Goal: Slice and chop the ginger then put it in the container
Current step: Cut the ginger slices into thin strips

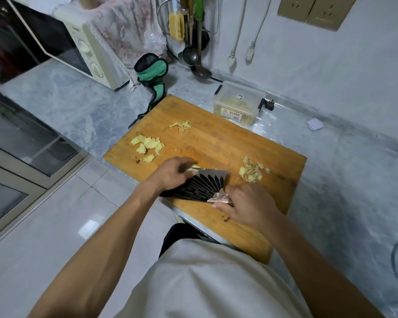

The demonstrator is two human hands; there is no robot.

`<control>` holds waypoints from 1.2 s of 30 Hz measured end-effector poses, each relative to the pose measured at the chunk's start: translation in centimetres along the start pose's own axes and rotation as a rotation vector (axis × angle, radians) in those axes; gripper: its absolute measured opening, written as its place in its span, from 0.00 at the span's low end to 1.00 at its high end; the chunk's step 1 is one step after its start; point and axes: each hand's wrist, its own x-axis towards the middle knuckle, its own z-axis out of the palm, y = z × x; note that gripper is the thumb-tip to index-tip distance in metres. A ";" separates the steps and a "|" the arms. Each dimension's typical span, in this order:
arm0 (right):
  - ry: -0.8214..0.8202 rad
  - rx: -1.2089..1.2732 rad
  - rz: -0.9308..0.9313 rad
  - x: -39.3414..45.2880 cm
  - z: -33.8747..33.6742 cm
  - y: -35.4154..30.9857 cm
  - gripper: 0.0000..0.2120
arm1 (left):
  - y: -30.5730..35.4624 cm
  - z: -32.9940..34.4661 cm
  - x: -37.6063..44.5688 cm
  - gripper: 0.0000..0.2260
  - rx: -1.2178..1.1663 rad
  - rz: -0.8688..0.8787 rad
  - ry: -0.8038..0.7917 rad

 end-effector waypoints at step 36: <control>0.113 0.746 0.606 1.3 -0.9 2.2 0.27 | 0.3 2.4 2.8 0.19 0.223 0.077 -0.064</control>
